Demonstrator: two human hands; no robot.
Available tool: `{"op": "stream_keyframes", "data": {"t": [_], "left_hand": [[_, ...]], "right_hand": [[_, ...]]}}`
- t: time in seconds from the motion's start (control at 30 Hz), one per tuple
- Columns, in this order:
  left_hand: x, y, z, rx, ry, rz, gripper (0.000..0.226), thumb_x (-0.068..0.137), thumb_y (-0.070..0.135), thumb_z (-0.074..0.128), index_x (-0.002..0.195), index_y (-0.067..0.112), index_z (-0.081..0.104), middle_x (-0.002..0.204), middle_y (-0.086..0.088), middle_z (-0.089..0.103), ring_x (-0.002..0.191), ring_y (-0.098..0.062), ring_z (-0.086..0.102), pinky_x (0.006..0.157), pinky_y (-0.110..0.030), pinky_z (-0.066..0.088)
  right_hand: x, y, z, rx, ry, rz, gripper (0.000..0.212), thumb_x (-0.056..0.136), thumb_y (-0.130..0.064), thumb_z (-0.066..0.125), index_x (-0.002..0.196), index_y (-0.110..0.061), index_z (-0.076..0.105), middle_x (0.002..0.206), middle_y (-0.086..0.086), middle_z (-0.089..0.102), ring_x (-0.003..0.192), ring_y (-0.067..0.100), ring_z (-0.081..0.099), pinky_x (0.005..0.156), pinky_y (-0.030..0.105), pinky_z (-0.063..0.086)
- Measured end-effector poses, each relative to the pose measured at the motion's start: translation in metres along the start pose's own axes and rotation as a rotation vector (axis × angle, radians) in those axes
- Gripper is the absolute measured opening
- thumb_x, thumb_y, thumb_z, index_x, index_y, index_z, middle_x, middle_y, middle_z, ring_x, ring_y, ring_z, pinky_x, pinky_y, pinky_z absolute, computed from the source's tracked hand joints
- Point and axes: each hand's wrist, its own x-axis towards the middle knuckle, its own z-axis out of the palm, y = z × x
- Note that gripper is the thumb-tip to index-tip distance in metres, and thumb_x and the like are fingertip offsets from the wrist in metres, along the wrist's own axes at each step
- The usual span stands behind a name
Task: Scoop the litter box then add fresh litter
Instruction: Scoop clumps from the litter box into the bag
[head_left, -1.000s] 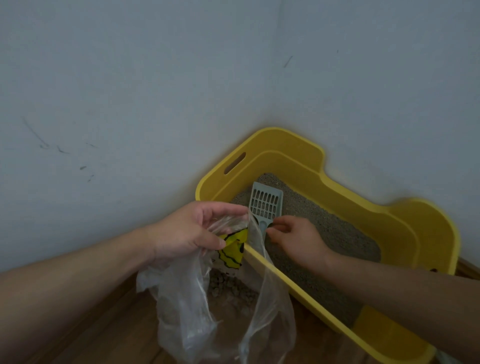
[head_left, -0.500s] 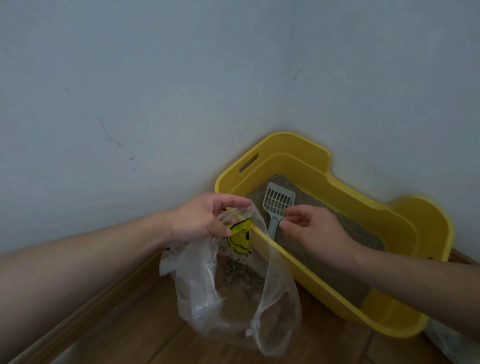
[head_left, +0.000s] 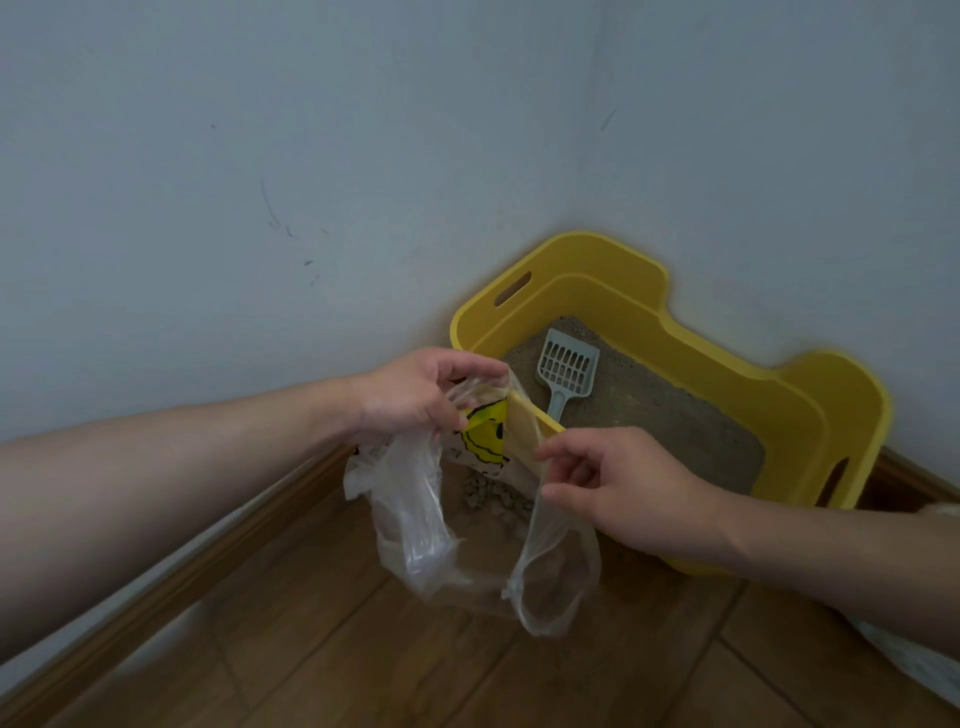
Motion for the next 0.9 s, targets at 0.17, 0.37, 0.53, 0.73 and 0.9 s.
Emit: {"op": "stream_keyframes", "data": {"t": [0.17,0.37,0.53,0.73,0.9], "left_hand": [[-0.001,-0.006,-0.003,0.012,-0.010,-0.008,0.072,0.076,-0.017,0.059,0.127,0.035,0.061,0.141,0.011,0.056,0.133,-0.011,0.050,0.111,-0.044,0.042],[-0.001,-0.007,-0.003,0.023,0.005,0.010,0.072,0.071,-0.012,0.062,0.122,0.039,0.063,0.139,0.013,0.058,0.131,-0.012,0.052,0.112,-0.049,0.040],[0.000,-0.008,-0.005,0.033,0.015,0.008,0.071,0.070,-0.010,0.062,0.122,0.039,0.063,0.138,0.011,0.059,0.128,-0.015,0.055,0.109,-0.056,0.041],[0.001,-0.010,-0.008,0.044,0.018,0.004,0.070,0.067,-0.004,0.063,0.120,0.042,0.064,0.137,0.010,0.059,0.128,-0.020,0.055,0.107,-0.059,0.042],[0.000,-0.009,-0.010,0.052,0.027,0.009,0.070,0.071,-0.006,0.065,0.123,0.041,0.062,0.139,0.009,0.057,0.127,-0.017,0.056,0.107,-0.054,0.045]], "right_hand": [[-0.006,0.000,0.013,-0.074,-0.138,-0.018,0.040,0.088,-0.026,0.073,0.126,-0.036,0.064,0.078,-0.017,0.063,0.076,-0.003,0.060,0.071,0.016,0.050],[-0.002,0.008,0.028,-0.103,-0.246,0.042,0.050,0.086,-0.025,0.074,0.132,-0.037,0.059,0.071,-0.016,0.060,0.068,-0.005,0.057,0.064,0.013,0.044],[0.001,0.011,0.034,-0.174,-0.289,0.071,0.048,0.086,-0.030,0.073,0.132,-0.034,0.060,0.076,-0.021,0.053,0.069,-0.006,0.051,0.058,0.008,0.034],[0.005,0.014,0.037,-0.307,-0.249,0.042,0.012,0.087,-0.022,0.067,0.097,-0.025,0.071,0.080,-0.014,0.058,0.077,0.005,0.055,0.058,0.013,0.035],[0.008,0.013,0.027,-0.198,-0.183,0.016,0.010,0.087,-0.029,0.073,0.080,-0.028,0.065,0.074,-0.013,0.062,0.069,0.000,0.057,0.060,0.014,0.043]]}}
